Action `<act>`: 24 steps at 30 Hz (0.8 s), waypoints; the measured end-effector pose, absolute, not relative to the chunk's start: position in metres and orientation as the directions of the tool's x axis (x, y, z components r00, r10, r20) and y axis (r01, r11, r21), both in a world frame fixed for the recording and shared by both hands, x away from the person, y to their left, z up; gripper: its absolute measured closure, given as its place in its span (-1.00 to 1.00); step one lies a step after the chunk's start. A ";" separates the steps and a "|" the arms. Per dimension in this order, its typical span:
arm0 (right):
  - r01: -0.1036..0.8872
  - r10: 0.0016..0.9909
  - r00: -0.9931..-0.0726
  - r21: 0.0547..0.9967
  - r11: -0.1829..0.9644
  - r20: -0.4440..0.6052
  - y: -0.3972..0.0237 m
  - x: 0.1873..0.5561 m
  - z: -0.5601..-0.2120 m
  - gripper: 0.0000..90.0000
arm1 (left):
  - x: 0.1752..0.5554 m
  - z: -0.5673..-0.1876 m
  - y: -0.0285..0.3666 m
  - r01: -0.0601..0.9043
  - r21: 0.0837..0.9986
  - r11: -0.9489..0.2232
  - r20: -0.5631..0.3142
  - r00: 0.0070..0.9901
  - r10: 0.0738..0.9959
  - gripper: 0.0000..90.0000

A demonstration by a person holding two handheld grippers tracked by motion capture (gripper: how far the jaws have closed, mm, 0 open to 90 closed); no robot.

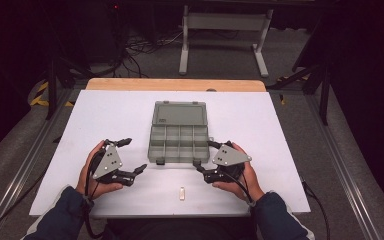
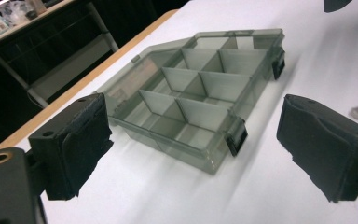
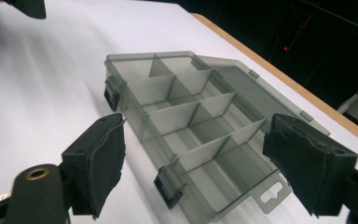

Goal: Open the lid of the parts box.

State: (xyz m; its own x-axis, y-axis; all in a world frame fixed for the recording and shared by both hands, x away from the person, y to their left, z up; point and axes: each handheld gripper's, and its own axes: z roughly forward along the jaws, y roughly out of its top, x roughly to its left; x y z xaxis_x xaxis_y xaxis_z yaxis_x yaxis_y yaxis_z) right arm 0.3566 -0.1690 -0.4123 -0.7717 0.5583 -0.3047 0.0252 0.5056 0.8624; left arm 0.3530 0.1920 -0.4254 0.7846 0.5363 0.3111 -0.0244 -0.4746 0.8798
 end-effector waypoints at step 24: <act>0.105 0.312 -0.942 0.772 0.627 -0.125 -0.141 0.339 -0.453 -0.59 | 0.326 -0.453 0.214 0.050 0.868 -0.493 0.254 0.810 0.528 -0.80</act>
